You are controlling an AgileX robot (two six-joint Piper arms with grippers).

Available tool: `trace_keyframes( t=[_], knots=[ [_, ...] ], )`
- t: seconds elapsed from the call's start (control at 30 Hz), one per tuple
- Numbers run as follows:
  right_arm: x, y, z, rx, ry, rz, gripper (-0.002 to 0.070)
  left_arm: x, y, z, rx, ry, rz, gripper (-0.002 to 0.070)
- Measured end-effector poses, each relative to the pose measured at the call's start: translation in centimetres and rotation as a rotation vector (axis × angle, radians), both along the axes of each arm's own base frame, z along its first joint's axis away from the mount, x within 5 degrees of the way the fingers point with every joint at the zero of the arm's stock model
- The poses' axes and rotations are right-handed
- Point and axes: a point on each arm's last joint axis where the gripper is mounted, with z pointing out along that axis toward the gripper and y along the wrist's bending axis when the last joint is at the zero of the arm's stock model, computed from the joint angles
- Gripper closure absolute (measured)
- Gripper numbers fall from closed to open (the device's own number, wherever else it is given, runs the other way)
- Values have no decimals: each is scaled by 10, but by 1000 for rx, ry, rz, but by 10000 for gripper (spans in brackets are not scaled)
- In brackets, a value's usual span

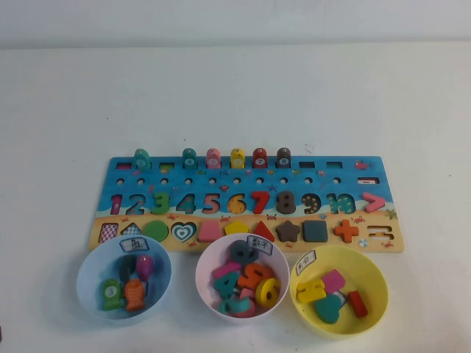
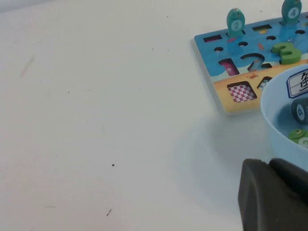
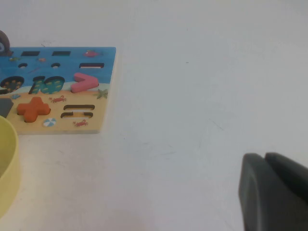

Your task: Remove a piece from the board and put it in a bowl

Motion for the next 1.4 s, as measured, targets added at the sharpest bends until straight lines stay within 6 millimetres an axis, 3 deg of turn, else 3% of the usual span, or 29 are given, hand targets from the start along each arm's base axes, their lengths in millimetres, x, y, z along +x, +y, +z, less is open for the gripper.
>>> trace_keyframes(
  t=[0.2,0.37,0.5,0.97,1.17,1.23,1.4],
  knots=[
    [0,0,0,0,0,0,694,1,-3,7,-155,-58,2,679],
    [0,0,0,0,0,0,694,3,-5,25,-741,-184,65,679],
    [0,0,0,0,0,0,694,4,1,35,-916,-282,99,679],
    [0,0,0,0,0,0,694,2,11,48,-980,-467,141,679],
    [0,0,0,0,0,0,694,3,3,43,-989,-326,108,679],
    [0,0,0,0,0,0,694,1,-2,54,-983,-276,71,679],
    [0,0,0,0,0,0,694,4,-15,118,-741,-139,-43,679]
  ],
)
